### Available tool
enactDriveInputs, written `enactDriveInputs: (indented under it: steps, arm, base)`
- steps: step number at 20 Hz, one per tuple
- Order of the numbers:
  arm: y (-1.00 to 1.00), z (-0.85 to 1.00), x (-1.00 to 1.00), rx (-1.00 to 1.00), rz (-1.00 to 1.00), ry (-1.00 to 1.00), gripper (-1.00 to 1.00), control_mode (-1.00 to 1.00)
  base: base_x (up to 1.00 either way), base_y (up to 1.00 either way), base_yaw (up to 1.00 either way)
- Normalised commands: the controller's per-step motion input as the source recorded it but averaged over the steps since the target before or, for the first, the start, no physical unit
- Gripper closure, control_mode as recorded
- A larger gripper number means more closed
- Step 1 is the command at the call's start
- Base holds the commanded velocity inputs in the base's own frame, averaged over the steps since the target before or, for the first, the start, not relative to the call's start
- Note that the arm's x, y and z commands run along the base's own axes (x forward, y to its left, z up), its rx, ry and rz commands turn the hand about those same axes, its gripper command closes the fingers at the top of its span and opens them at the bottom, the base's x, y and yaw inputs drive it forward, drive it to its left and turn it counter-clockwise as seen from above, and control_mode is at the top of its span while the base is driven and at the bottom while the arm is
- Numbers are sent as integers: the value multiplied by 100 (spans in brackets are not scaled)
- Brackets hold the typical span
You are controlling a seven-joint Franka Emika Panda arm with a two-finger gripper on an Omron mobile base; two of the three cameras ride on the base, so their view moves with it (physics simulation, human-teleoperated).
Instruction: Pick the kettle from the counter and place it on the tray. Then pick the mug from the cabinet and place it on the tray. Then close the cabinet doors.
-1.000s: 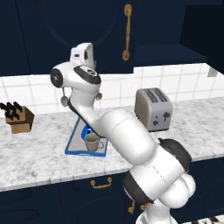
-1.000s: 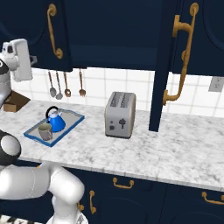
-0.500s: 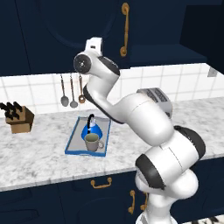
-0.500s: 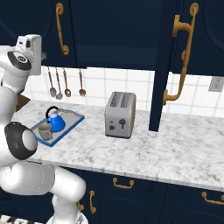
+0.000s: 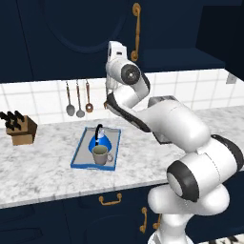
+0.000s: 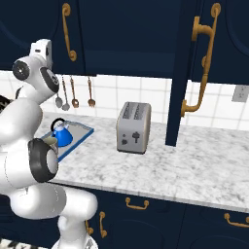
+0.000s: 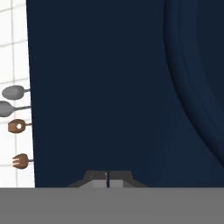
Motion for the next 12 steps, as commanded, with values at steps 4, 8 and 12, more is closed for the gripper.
enactDriveInputs:
  steps: [4, 8, 12]
  arm:
    - [-8, -16, 29, 6, 4, 0, 100, -100]
    - [-1, 9, -47, 7, 0, 0, 100, -100]
    - [-11, 19, -100, 5, 0, 4, 100, -100]
  base:
    - [0, 0, 0]
    - [0, 0, 0]
    - [0, 0, 0]
